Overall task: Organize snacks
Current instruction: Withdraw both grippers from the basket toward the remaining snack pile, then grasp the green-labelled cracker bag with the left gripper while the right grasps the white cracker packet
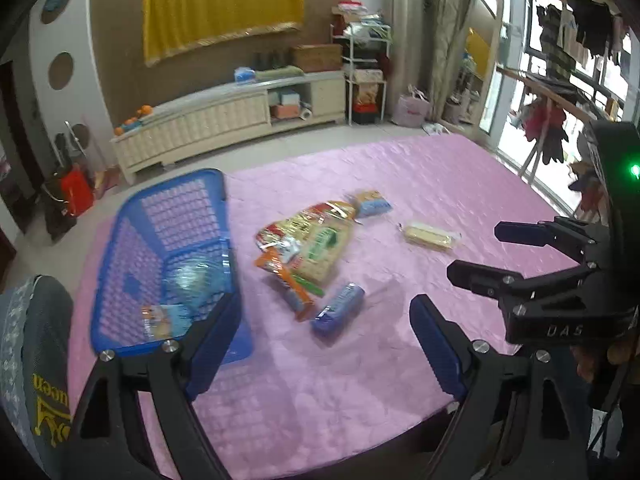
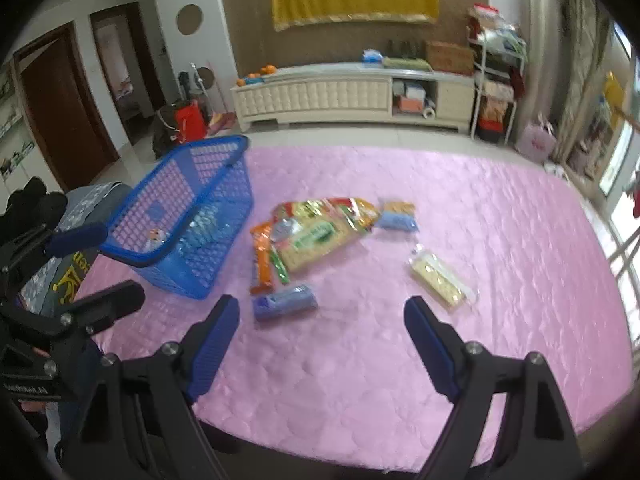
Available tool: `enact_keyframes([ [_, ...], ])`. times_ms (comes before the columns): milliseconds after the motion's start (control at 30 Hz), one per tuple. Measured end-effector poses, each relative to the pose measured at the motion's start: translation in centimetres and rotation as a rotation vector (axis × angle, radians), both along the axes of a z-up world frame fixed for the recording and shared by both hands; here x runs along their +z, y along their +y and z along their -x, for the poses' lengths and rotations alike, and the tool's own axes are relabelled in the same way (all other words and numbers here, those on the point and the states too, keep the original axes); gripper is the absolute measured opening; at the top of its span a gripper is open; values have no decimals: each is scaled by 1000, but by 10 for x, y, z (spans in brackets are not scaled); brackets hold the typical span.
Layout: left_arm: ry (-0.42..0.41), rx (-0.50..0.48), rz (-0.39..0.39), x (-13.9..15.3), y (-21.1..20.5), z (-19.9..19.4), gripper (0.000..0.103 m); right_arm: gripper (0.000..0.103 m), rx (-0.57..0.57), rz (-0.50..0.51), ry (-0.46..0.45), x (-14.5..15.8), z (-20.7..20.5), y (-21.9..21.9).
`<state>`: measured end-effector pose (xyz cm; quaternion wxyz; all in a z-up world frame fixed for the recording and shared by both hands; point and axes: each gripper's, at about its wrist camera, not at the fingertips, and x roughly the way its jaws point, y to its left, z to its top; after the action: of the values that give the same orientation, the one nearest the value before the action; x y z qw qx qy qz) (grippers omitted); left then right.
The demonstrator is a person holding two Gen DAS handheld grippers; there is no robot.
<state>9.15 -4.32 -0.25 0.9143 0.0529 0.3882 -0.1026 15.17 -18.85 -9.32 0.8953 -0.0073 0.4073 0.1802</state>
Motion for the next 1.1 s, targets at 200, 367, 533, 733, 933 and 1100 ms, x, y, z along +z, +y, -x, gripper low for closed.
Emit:
enact_keyframes([
  [200, 65, -22, 14, -21, -20, -28, 84, 87, -74, 7, 41, -20, -20, -32],
  [367, 104, -39, 13, -30, -31, -55, 84, 87, -78, 29, 56, -28, -37, -45],
  [533, 148, -56, 18, -39, -40, -83, 84, 87, -55, 33, 90, -35, -57, -50],
  [733, 186, -34, -22, -54, -47, -120, 84, 87, -43, 46, 106, -42, -87, -52],
  [933, 220, 8, -7, -74, -41, -155, 84, 87, -23, 53, 140, -60, -116, -47],
  [1100, 266, 10, -31, -101, -43, -177, 84, 87, -20, 59, 173, -84, -137, -44],
])
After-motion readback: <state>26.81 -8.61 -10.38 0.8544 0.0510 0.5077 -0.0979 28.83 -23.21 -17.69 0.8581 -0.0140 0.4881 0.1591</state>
